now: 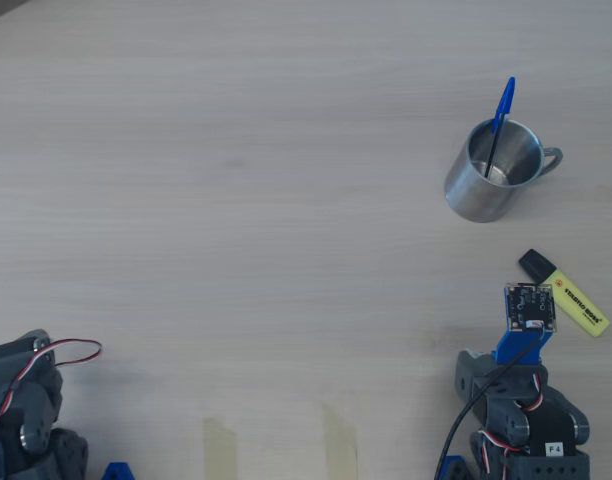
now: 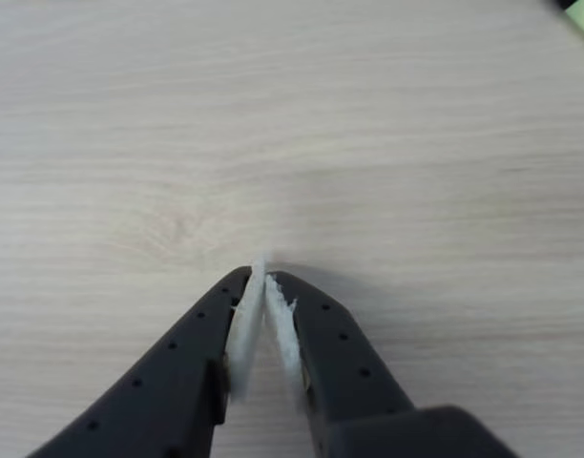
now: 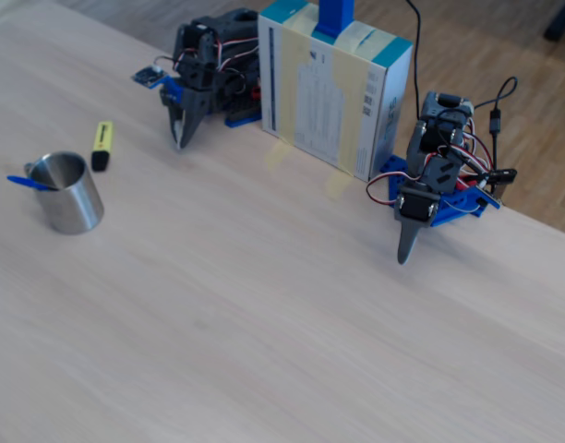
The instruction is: Grab the yellow pen and put it in the silver cup.
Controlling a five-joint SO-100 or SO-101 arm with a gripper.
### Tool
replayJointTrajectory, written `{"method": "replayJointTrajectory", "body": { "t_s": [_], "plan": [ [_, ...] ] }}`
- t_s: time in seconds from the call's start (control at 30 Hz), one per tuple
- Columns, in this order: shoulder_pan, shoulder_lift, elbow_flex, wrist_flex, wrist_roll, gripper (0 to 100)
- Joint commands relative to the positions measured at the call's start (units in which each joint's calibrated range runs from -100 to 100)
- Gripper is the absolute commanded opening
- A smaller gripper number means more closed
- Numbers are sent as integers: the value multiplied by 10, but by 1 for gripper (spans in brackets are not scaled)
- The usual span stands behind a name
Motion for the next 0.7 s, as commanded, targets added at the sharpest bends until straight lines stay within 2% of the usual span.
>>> {"method": "replayJointTrajectory", "body": {
  "t_s": [0.0,0.67],
  "plan": [
    [-1,-2,5,12,2,2],
    [3,-2,5,10,-2,3]
  ]
}}
